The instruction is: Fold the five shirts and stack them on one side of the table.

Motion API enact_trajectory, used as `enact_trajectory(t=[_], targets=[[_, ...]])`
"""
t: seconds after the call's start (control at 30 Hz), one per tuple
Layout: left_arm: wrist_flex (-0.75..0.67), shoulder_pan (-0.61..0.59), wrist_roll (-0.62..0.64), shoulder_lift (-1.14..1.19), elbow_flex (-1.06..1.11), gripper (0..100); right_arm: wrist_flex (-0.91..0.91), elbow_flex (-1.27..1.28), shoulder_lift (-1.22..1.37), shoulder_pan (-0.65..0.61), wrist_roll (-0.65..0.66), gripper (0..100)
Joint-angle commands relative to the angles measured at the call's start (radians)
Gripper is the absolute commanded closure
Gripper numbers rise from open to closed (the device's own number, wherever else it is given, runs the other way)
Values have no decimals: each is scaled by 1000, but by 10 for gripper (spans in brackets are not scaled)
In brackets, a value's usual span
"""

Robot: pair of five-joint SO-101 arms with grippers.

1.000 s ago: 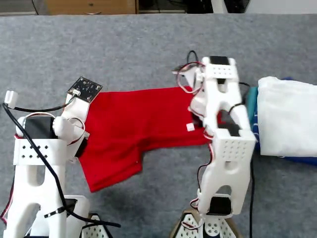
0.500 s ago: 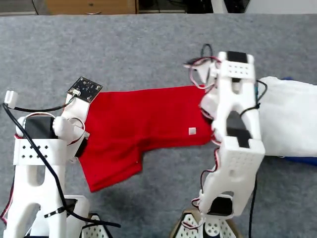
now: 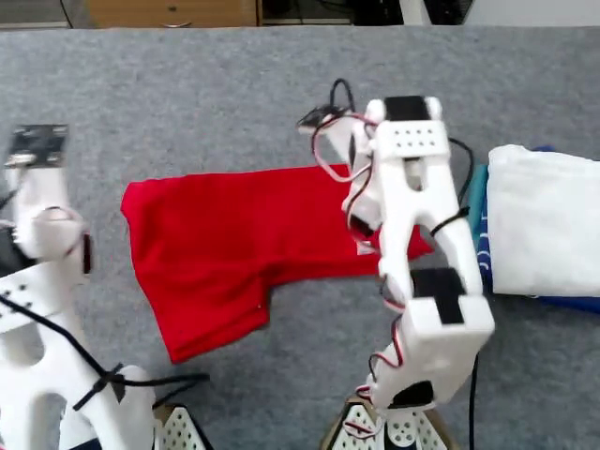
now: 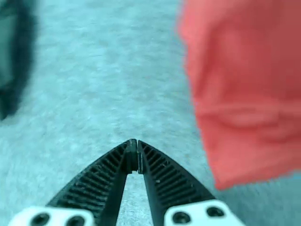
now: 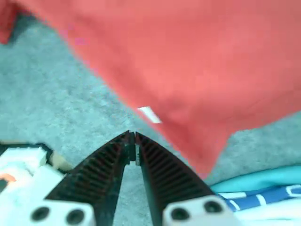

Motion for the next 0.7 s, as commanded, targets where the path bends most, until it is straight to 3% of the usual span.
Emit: enact_trajectory(t=[0.0,0.13,0.4,0.6,0.67], targets=[[-71,-201,32,-8,-49,981,-66,156,-147,-79,26,997],[-114,-393,31,-8,-34,981,-209,346,-266,-199,28,997],[-252,-631,-60,-8,100,981,-400,564,-415,-456,100,989],[-348,-724,-124,-8,203,981,-503,634,-423,-561,123,775],[-370,-736,-133,-7,227,981,-526,638,-423,-598,127,744]])
